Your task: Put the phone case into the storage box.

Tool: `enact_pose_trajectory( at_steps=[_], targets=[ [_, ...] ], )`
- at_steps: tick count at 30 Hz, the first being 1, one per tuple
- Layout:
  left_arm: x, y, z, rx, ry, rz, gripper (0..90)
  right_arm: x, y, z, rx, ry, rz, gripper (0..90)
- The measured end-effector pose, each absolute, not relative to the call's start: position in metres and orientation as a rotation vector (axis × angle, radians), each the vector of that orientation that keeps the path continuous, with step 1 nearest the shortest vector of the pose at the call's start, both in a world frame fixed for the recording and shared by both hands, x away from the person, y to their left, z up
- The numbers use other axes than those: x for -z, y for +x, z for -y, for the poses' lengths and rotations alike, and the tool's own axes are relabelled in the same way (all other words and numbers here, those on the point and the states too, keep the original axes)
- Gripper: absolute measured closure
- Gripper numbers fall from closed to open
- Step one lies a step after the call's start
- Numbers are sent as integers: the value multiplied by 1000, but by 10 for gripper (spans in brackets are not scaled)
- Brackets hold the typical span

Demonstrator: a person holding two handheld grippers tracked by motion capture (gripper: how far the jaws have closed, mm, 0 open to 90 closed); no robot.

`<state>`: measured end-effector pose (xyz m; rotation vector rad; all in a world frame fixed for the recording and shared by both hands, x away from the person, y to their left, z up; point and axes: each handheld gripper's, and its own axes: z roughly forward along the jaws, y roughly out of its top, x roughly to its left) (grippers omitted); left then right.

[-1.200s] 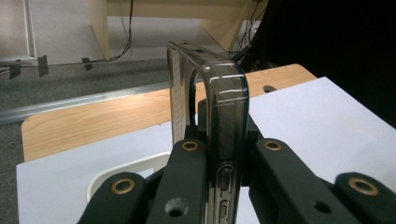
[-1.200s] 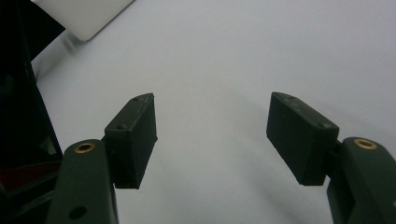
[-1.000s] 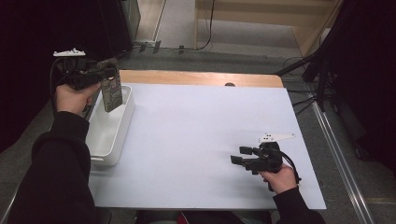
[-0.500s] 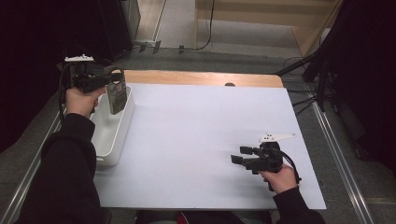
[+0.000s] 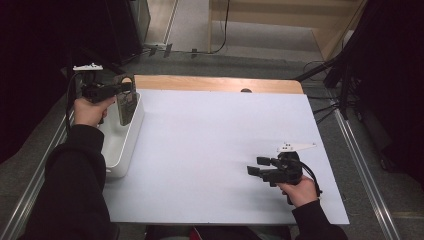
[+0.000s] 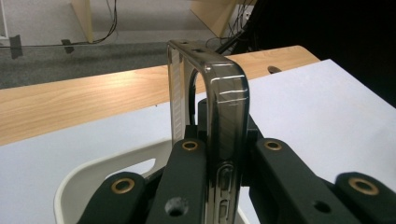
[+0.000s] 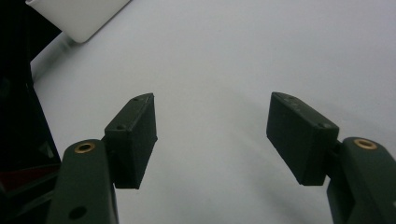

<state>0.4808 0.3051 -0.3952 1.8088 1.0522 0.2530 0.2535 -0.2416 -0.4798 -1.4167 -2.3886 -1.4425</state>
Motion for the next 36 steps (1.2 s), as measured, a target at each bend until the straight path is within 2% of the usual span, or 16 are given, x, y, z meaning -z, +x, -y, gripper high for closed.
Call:
enact_pose_trajectory(
  at_steps=[36],
  targets=[
    [408, 484, -316, -322, 1842, -1147, 830, 480, 253, 242, 1440, -1423, 2389, 322]
  ],
)
